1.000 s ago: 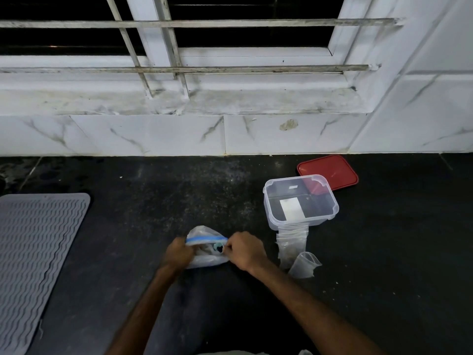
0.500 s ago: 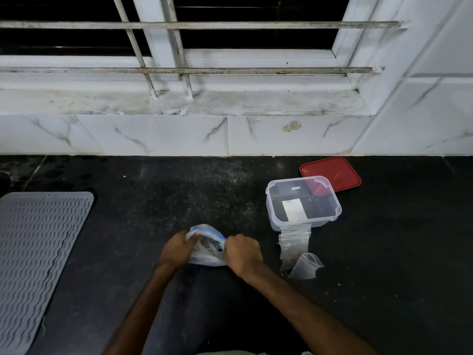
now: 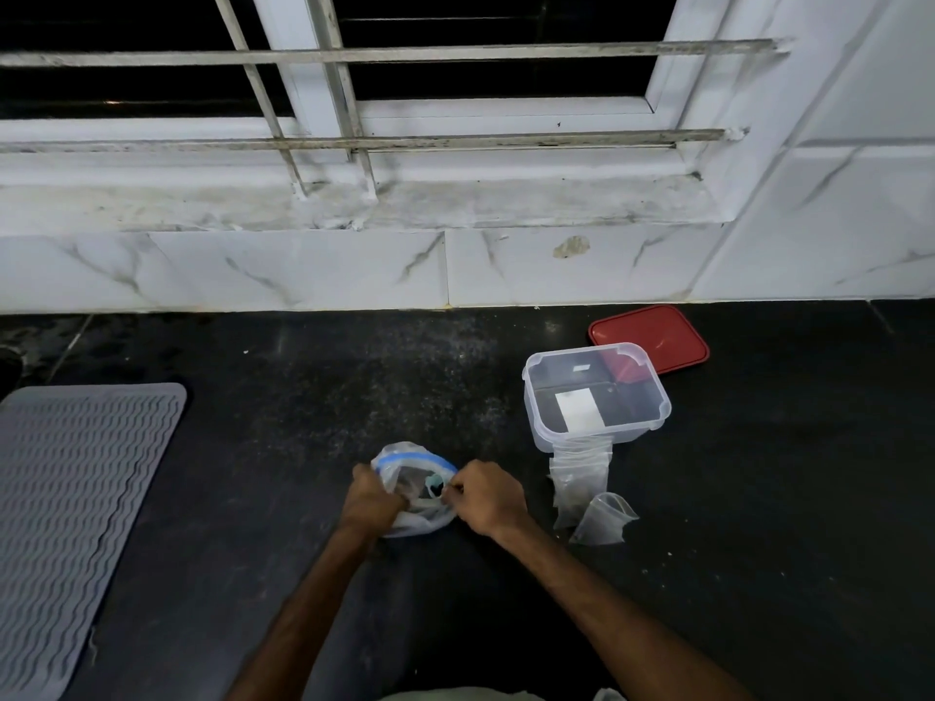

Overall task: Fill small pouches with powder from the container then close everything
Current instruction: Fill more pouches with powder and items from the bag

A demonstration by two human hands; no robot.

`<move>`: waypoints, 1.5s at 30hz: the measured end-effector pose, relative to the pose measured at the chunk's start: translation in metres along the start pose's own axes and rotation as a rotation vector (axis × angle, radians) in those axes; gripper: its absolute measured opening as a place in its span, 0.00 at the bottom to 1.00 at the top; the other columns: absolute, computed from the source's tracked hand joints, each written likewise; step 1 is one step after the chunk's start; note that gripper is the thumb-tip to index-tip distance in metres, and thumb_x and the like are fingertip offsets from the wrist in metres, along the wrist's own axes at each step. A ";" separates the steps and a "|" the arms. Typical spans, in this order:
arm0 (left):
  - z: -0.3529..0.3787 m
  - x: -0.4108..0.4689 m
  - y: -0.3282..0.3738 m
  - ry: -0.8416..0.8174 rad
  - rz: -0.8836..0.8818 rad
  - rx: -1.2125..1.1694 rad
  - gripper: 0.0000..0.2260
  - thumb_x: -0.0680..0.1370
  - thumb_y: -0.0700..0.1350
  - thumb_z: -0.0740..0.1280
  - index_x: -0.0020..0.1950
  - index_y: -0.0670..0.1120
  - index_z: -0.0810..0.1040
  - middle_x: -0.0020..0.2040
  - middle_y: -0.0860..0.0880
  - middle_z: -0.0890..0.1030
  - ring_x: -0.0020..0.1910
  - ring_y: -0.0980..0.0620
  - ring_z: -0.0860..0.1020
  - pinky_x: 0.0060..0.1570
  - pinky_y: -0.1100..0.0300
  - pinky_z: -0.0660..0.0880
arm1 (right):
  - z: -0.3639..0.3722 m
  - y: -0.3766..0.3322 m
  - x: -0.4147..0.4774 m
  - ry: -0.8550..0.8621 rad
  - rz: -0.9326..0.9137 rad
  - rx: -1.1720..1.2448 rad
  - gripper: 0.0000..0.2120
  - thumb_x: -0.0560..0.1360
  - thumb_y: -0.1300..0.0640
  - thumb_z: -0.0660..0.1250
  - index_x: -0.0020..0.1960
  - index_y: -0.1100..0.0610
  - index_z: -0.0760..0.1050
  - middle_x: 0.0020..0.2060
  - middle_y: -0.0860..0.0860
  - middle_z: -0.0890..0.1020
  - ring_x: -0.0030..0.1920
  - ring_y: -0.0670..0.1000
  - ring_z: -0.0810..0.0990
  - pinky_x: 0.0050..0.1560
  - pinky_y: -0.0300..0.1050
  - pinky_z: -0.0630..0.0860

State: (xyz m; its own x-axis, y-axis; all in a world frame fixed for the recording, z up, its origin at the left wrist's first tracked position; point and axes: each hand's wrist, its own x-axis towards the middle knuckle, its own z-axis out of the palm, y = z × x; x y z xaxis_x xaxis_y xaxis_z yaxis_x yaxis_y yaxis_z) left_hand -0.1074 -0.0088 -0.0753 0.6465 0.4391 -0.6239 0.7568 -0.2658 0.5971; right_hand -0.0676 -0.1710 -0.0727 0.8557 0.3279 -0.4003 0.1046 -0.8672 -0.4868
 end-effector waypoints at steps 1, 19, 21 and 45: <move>-0.002 0.004 -0.002 -0.017 0.011 -0.010 0.20 0.72 0.37 0.72 0.59 0.42 0.69 0.53 0.45 0.78 0.51 0.49 0.79 0.47 0.55 0.78 | 0.002 0.000 0.000 0.026 -0.013 -0.042 0.14 0.77 0.47 0.64 0.52 0.54 0.83 0.48 0.54 0.85 0.49 0.55 0.83 0.51 0.49 0.79; -0.008 -0.006 -0.009 0.000 0.282 -0.120 0.32 0.67 0.40 0.79 0.63 0.49 0.64 0.54 0.50 0.77 0.51 0.51 0.79 0.53 0.52 0.78 | -0.038 0.013 -0.008 -0.312 0.092 0.677 0.08 0.77 0.57 0.68 0.49 0.60 0.84 0.28 0.51 0.79 0.23 0.44 0.68 0.24 0.35 0.65; -0.013 -0.008 -0.006 -0.068 0.339 -0.129 0.38 0.67 0.39 0.79 0.68 0.51 0.59 0.56 0.53 0.73 0.52 0.54 0.77 0.53 0.56 0.78 | -0.046 0.009 -0.011 -0.332 0.089 0.700 0.09 0.76 0.57 0.69 0.50 0.62 0.84 0.28 0.52 0.79 0.24 0.45 0.68 0.25 0.35 0.65; 0.015 -0.059 0.028 0.327 0.865 0.062 0.21 0.77 0.43 0.68 0.69 0.45 0.70 0.70 0.44 0.69 0.69 0.49 0.69 0.68 0.61 0.64 | -0.140 0.081 -0.074 -0.140 -0.011 0.805 0.10 0.78 0.53 0.67 0.48 0.58 0.85 0.33 0.54 0.80 0.32 0.50 0.70 0.32 0.38 0.67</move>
State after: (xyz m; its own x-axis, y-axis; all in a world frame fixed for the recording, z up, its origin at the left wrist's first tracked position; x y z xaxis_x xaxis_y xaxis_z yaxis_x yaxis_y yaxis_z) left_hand -0.1232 -0.0551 -0.0289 0.9366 0.2844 0.2048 0.0337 -0.6549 0.7550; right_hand -0.0516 -0.3174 0.0259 0.7799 0.4251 -0.4593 -0.3290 -0.3459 -0.8787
